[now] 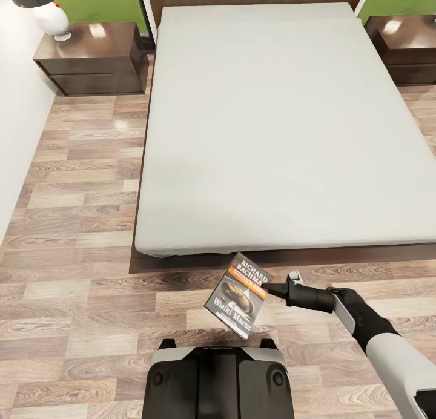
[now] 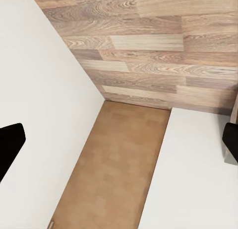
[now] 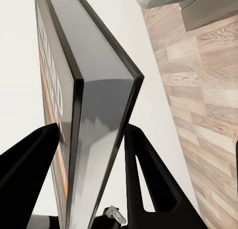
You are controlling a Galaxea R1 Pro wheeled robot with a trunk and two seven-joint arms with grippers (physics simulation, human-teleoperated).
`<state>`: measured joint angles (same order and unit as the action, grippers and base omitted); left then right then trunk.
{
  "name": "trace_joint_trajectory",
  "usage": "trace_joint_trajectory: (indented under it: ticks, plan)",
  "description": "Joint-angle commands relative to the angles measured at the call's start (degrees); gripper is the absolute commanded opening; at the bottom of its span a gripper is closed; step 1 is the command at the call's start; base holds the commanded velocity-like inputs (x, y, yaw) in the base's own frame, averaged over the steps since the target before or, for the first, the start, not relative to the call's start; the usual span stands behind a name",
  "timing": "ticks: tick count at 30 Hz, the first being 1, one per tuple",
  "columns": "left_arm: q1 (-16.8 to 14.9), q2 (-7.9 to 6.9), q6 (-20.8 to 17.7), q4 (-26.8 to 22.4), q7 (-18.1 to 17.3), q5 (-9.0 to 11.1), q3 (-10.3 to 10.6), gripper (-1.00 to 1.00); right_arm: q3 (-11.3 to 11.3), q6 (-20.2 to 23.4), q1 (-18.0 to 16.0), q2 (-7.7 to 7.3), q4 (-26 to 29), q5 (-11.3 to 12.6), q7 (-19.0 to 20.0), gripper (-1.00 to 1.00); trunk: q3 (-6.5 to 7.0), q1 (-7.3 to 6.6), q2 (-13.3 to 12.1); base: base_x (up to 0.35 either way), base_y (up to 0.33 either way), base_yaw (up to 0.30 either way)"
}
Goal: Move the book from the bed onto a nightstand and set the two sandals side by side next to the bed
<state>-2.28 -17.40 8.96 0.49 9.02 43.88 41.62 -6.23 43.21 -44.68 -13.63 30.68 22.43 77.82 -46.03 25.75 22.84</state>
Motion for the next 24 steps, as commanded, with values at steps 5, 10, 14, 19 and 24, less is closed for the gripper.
trace_joint_trajectory:
  ticks: [5,10,14,19,24]
  plan:
    - [0.0,0.0,0.17,0.07,0.12,0.33,0.48,1.0,-0.09,0.33,0.07,0.22,0.04,0.61,0.15,-1.0,-0.06,0.03,0.08,0.0,0.0,0.0]
    - [0.0,0.0,0.18,0.11,0.12,0.33,0.48,1.0,1.69,0.26,0.11,0.65,-0.03,0.65,0.18,-1.0,-0.06,0.03,0.08,0.0,0.0,0.0]
    - [-0.03,-0.01,0.18,0.12,0.12,0.33,0.48,1.0,4.36,0.23,0.16,1.6,-0.07,0.58,0.0,-1.0,-0.06,0.03,0.08,0.0,0.0,0.0]
    - [-0.03,-0.01,0.13,0.12,0.12,0.33,0.48,1.0,8.95,0.21,0.19,2.32,-0.19,0.51,-0.17,-1.0,-0.06,0.03,0.08,0.0,0.0,0.0]
    - [-0.05,-0.01,0.06,0.13,0.15,0.3,0.48,1.0,13.64,0.22,0.2,2.96,-0.25,0.44,-1.84,-1.0,-0.06,0.03,0.08,0.0,0.0,0.0]
